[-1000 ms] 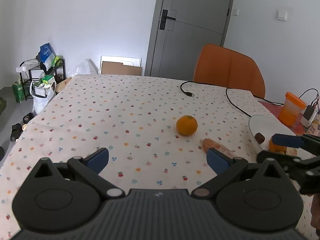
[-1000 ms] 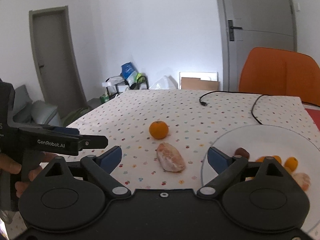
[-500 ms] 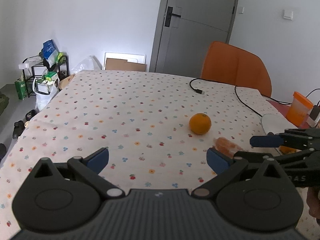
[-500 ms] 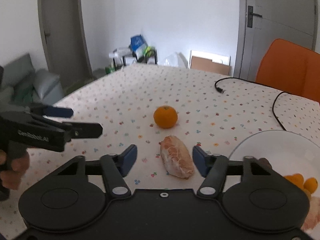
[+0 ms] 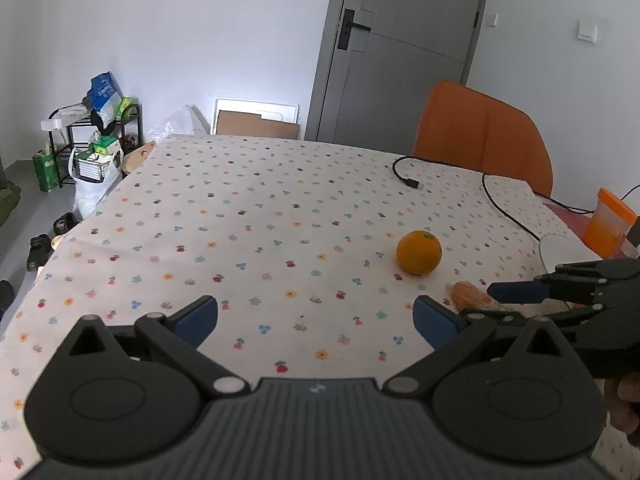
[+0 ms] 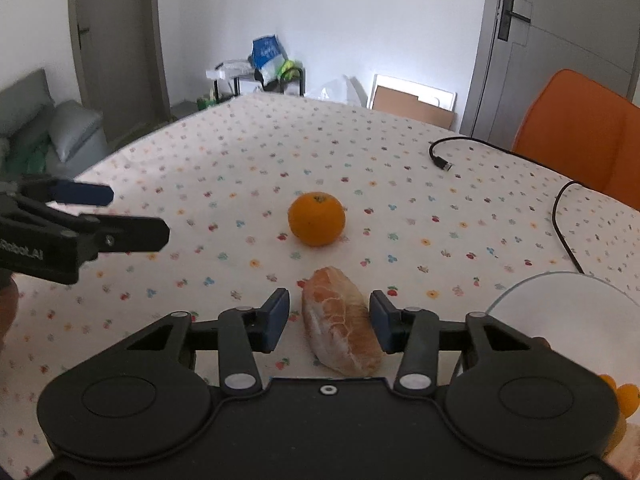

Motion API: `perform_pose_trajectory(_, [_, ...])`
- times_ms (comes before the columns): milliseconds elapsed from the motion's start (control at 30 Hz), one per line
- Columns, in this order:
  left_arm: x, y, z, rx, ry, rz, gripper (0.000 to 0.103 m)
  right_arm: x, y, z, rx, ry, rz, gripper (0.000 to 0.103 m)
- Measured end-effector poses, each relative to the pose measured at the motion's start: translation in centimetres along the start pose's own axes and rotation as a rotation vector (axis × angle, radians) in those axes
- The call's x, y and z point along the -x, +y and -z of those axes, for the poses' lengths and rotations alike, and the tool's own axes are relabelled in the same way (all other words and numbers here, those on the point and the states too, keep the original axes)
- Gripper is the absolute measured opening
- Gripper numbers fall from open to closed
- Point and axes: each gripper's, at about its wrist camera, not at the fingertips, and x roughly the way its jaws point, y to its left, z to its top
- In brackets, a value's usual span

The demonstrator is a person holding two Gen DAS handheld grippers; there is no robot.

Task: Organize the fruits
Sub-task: 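Grasp the pink pomelo segment with the right tool while the left tool grasps the orange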

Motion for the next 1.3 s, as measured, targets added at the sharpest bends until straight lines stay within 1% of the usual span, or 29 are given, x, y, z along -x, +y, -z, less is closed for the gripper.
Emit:
perform_pose_trajectory(67, [-0.2, -0.2, -0.1, -0.002, 0.003, 0.003, 0.103, -0.2, 0.1, 0.0, 0.019, 0.008, 0.004, 0.044])
perform_pose_trajectory(100, [-0.2, -0.3, -0.1, -0.003, 0.004, 0.0, 0.103, -0.2, 0.1, -0.1, 0.018, 0.007, 0.005, 0.035])
perform_pose_trajectory(200, [-0.5, -0.6, -0.3, -0.001, 0.005, 0.0, 0.103, 0.0, -0.5, -0.1, -0.012, -0.011, -0.011, 0.033])
perform_pose_trajectory(367, [-0.8, -1.5, -0.8, -0.024, -0.005, -0.004, 0.102, 0.8, -0.8, -0.3, -0.025, -0.059, -0.009, 0.032])
perform_pose_trajectory(600, [-1.8, -3.2, -1.9, -0.055, -0.014, 0.012, 0.101, 2.1, -2.0, -1.0, -0.053, -0.108, -0.014, 0.032])
perform_pose_trajectory(700, [-2.2, -4.1, -2.3, -0.07, -0.022, 0.022, 0.098, 2.5, -2.6, -1.1, -0.063, -0.123, -0.01, 0.032])
perform_pose_trajectory(933, [-3.7, -5.8, -3.1, -0.09, -0.014, 0.047, 0.088, 3.2, -4.5, -0.9, -0.104, -0.145, 0.003, 0.032])
perform_pose_trajectory(1100, [-5.3, -6.7, -3.3, -0.095, 0.003, 0.052, 0.077, 4.0, -5.9, -0.6, -0.139, -0.161, 0.005, 0.032])
perform_pose_trajectory(1167, [-6.2, -7.0, -3.2, -0.087, 0.015, 0.052, 0.069, 4.5, -6.5, -0.5, -0.171, -0.168, -0.021, 0.032])
perform_pose_trajectory(1200, [-6.5, -7.0, -3.2, -0.081, 0.02, 0.052, 0.067, 4.8, -6.9, -0.5, -0.189, -0.172, -0.035, 0.032])
perform_pose_trajectory(1233, [-6.8, -7.1, -3.2, -0.074, 0.025, 0.053, 0.064, 5.0, -7.0, -0.4, -0.192, -0.174, -0.034, 0.032])
perform_pose_trajectory(1300, [-7.3, -7.3, -3.0, -0.073, 0.031, 0.052, 0.054, 5.5, -7.1, -0.4, -0.188, -0.18, -0.025, 0.032])
